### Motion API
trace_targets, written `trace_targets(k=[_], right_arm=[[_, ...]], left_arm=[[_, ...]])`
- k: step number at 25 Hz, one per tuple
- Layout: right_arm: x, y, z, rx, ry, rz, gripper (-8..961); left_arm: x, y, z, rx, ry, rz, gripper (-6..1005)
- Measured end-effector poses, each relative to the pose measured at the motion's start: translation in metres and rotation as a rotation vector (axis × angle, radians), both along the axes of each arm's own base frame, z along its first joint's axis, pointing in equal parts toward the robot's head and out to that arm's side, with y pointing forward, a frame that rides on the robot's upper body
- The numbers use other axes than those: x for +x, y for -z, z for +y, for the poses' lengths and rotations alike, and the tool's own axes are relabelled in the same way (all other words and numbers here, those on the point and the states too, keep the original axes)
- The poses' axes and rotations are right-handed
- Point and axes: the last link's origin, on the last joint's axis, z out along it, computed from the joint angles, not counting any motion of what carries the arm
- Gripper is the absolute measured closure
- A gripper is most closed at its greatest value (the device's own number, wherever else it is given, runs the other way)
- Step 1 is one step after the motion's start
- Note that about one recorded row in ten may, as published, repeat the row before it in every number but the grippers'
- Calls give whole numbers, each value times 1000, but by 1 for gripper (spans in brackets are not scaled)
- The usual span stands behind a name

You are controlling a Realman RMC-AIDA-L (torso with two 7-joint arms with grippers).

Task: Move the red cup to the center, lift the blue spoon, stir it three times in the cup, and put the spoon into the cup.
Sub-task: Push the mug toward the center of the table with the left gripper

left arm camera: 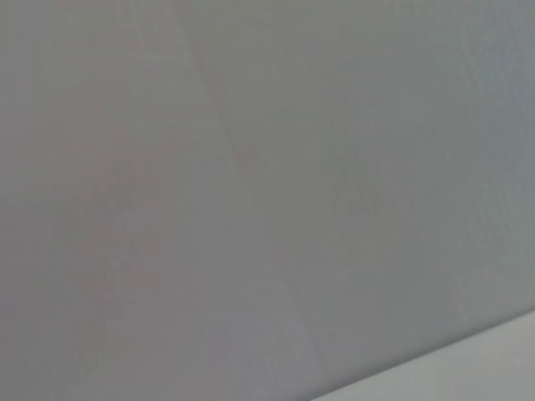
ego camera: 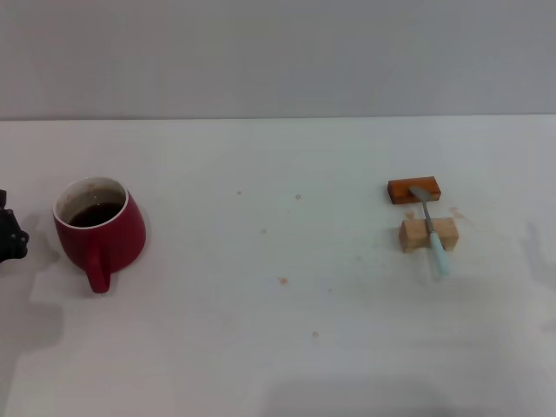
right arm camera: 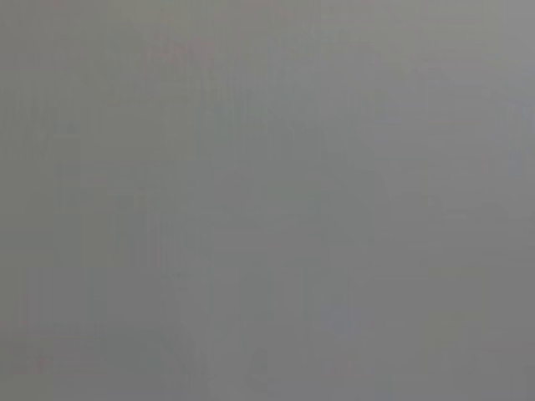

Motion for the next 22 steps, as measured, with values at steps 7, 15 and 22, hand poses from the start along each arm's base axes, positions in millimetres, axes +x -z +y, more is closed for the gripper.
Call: trace_targets(k=[7, 15, 22], right_arm=[[-2, 1, -2, 0, -16, -3, 200], [-3, 0, -3, 5, -24, -5, 200], [-5, 1, -3, -1, -34, -4, 200]], left_arm=[[2, 3, 15, -51, -13, 108, 994], [5, 8, 26, -106, -7, 202, 985], [11, 16, 27, -154, 30, 227, 976]])
